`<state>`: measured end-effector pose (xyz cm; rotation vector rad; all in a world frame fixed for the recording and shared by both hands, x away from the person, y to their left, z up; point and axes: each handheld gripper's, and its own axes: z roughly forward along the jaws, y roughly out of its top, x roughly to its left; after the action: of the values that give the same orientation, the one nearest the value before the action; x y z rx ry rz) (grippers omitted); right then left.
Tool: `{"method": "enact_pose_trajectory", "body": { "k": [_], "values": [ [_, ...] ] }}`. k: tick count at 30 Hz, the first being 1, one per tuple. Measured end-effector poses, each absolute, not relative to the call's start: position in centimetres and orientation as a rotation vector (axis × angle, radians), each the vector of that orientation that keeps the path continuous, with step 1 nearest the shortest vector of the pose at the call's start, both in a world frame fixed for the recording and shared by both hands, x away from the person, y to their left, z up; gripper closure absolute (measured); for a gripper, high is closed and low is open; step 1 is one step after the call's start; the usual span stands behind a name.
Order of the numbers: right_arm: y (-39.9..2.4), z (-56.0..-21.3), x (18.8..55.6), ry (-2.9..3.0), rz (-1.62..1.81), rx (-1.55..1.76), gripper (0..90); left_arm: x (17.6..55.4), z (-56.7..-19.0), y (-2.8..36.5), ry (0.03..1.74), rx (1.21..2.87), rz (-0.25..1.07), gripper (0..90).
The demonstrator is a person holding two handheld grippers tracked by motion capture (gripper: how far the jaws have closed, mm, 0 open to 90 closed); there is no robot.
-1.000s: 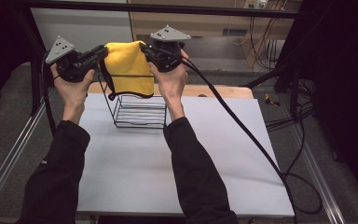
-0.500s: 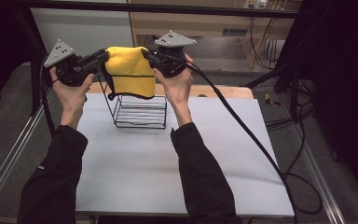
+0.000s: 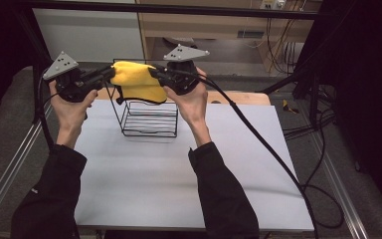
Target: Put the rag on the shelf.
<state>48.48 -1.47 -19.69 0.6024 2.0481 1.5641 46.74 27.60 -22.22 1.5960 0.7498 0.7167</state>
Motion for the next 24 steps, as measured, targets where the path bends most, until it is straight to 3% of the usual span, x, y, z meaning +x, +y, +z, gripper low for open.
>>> {"method": "enact_pose_trajectory", "body": {
  "k": [8,15,21,24],
  "values": [
    [-1.5,-20.9,47.9,2.143,1.547,0.613,82.4,46.0,-22.7,27.6,0.794,1.659,0.693,76.8],
    [-1.5,-21.5,47.6,2.178,1.534,0.582,82.4,45.5,-20.5,28.3,0.8,1.682,0.676,69.5],
    [-1.3,-22.0,47.3,2.209,1.498,0.547,81.8,46.2,-18.4,27.5,0.83,1.721,0.692,71.2],
    [-1.4,-22.1,47.3,2.215,1.498,0.543,81.4,47.0,-18.1,26.5,0.837,1.763,0.657,77.0]
  ]
}}
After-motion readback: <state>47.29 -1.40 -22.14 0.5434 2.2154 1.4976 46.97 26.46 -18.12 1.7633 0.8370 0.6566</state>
